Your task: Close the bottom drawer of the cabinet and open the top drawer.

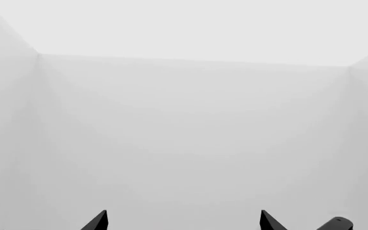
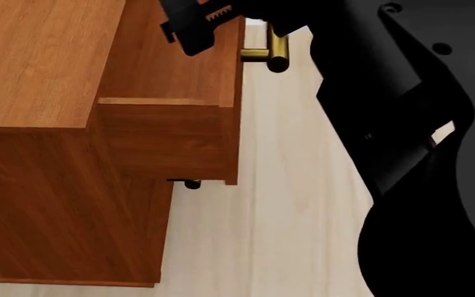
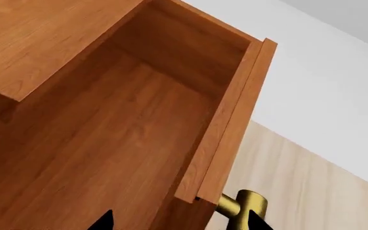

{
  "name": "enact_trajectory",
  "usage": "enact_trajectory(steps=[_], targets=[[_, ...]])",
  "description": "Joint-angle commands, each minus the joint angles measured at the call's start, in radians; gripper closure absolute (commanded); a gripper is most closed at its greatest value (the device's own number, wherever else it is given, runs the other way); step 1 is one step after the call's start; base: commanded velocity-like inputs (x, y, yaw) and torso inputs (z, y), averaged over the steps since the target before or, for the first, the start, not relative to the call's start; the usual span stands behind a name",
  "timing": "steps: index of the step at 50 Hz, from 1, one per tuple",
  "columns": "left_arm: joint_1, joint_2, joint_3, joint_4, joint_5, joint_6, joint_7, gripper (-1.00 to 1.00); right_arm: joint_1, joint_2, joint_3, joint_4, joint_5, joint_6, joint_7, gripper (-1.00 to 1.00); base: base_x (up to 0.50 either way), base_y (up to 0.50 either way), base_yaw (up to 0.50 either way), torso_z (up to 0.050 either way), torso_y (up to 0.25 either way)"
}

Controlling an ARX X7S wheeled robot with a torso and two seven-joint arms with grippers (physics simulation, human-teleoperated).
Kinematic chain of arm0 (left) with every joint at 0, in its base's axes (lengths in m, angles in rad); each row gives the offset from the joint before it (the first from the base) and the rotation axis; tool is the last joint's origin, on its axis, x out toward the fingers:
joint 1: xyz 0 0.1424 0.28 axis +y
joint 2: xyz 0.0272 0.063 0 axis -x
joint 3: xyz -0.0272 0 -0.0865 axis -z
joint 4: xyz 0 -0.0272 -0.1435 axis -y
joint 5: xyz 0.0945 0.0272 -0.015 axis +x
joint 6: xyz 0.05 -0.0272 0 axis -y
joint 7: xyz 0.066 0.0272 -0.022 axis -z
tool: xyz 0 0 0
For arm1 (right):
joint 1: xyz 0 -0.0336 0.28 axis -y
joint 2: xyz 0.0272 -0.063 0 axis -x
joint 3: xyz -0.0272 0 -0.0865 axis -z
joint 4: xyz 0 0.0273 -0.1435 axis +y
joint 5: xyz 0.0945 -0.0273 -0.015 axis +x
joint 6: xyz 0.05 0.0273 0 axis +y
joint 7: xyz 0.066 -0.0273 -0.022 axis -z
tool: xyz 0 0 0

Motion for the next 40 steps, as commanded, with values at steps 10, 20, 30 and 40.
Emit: enact_trajectory(steps=[10, 20, 30, 40], targets=[[0.013, -0.002, -0.001, 0.001, 0.006, 0.014, 0.0, -1.0, -0.025, 0.0, -0.048, 0.078, -0.131, 0.045, -0.047, -1.0, 0.0, 0.0, 0.0, 0.0, -0.004], [0.027, -0.004, -0.004, 0.001, 0.011, 0.025, 0.003, -1.0, -0.013, 0.0, -0.034, 0.129, -0.209, 0.057, -0.074, -1.0, 0.0, 0.0, 0.0, 0.0, -0.003], [0.031, -0.006, -0.004, 0.0, 0.012, 0.031, 0.003, -1.0, -0.005, 0.007, 0.027, 0.175, -0.307, 0.067, -0.107, -1.0, 0.0, 0.0, 0.0, 0.0, -0.003], [0.03, 0.002, 0.008, -0.004, 0.022, 0.035, 0.007, -1.0, -0.002, 0.035, 0.156, 0.174, -0.455, 0.098, -0.124, -1.0, 0.0, 0.0, 0.0, 0.0, -0.002]])
